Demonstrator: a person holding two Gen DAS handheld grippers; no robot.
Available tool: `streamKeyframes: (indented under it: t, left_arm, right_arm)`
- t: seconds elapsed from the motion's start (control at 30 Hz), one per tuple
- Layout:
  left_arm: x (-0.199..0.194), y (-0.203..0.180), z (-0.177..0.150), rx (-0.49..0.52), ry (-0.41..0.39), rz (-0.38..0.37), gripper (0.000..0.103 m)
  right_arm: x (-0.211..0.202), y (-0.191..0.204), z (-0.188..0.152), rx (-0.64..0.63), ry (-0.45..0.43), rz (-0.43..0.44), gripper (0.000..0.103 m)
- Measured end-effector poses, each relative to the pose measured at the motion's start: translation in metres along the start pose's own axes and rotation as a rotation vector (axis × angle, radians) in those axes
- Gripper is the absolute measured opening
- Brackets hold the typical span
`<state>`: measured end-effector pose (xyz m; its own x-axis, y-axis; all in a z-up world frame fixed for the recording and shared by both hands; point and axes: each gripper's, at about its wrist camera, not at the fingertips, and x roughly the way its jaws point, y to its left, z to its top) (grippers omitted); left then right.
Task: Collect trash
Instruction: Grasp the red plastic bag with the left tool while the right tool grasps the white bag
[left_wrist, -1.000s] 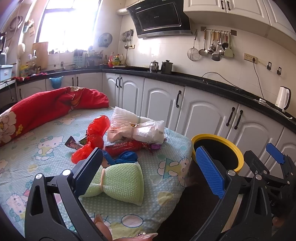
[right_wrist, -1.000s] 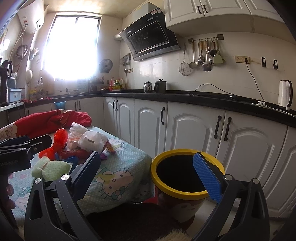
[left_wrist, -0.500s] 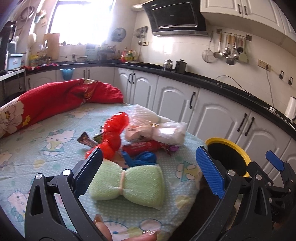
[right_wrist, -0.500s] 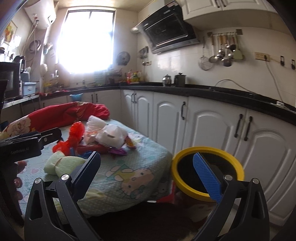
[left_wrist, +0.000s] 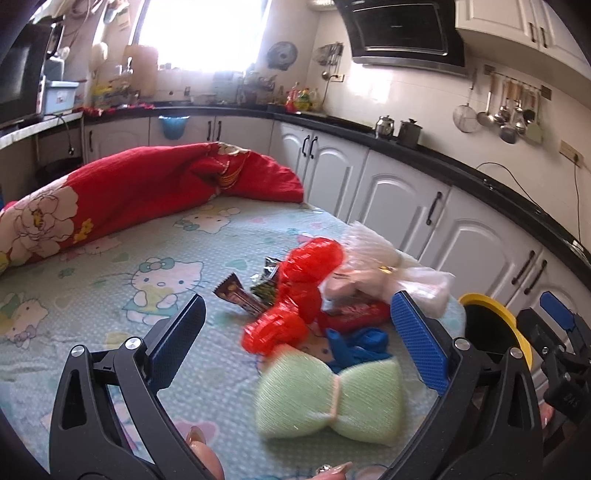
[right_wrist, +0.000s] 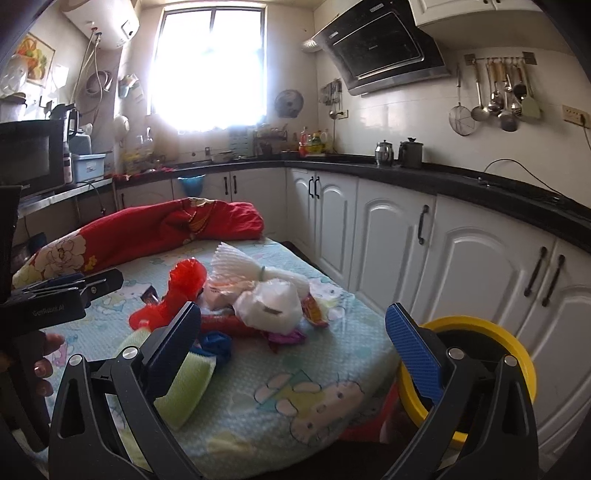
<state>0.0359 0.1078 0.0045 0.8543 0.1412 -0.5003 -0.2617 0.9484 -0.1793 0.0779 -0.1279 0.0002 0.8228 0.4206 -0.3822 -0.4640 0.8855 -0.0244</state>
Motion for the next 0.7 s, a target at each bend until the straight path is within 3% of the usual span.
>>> streamKeyframes:
  t: [0.27, 0.5, 0.7]
  left_arm:
    - [0.037, 0.018, 0.018, -0.008, 0.092, 0.0, 0.092]
    - [0.069, 0.022, 0.019, -0.027, 0.205, -0.064, 0.092]
    - [0.084, 0.016, 0.019, 0.0, 0.249, -0.088, 0.081]
  right_arm:
    - [0.04, -0.016, 0.038, 0.02, 0.015, 0.057, 0.097]
    - [0.106, -0.003, 0.062, -0.163, 0.19, 0.192, 0.097]
    - [0.147, 0.017, 0.067, -0.303, 0.26, 0.241, 0.096]
